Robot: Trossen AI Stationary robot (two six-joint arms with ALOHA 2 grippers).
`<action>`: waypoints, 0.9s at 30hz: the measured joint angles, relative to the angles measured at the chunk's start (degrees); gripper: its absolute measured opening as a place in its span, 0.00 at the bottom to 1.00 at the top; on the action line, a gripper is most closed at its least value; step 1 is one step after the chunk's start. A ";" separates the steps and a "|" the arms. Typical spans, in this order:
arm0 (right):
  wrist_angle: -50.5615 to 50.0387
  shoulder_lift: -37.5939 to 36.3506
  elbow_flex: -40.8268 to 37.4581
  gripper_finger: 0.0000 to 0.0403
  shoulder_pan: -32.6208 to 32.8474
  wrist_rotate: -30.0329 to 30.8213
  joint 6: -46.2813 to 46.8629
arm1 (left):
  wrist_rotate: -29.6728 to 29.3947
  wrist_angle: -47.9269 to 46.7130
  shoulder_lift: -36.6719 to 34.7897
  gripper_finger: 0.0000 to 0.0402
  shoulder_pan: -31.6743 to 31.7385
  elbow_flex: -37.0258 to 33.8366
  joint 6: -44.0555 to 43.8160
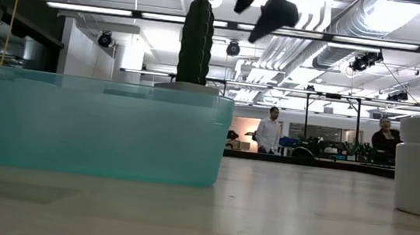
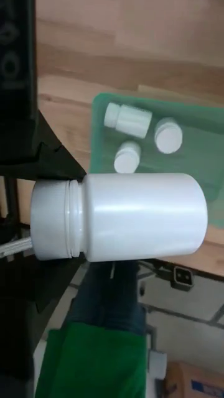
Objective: Pick and place pill bottles into a basket
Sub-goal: Put the white pill bottle into the green bin
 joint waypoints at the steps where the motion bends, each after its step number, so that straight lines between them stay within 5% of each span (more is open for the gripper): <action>1: 0.03 0.00 -1.00 0.97 0.24 -0.04 0.41 | 0.70 0.00 0.87 0.48 0.01 0.00 0.05; 12: -1.57 0.00 -8.91 0.97 1.25 0.73 5.95 | 2.10 0.00 11.21 0.48 -4.91 0.02 2.38; 27: -20.59 0.00 -9.37 0.97 -2.42 14.75 10.23 | -3.59 0.01 16.80 0.48 -14.05 -2.99 2.08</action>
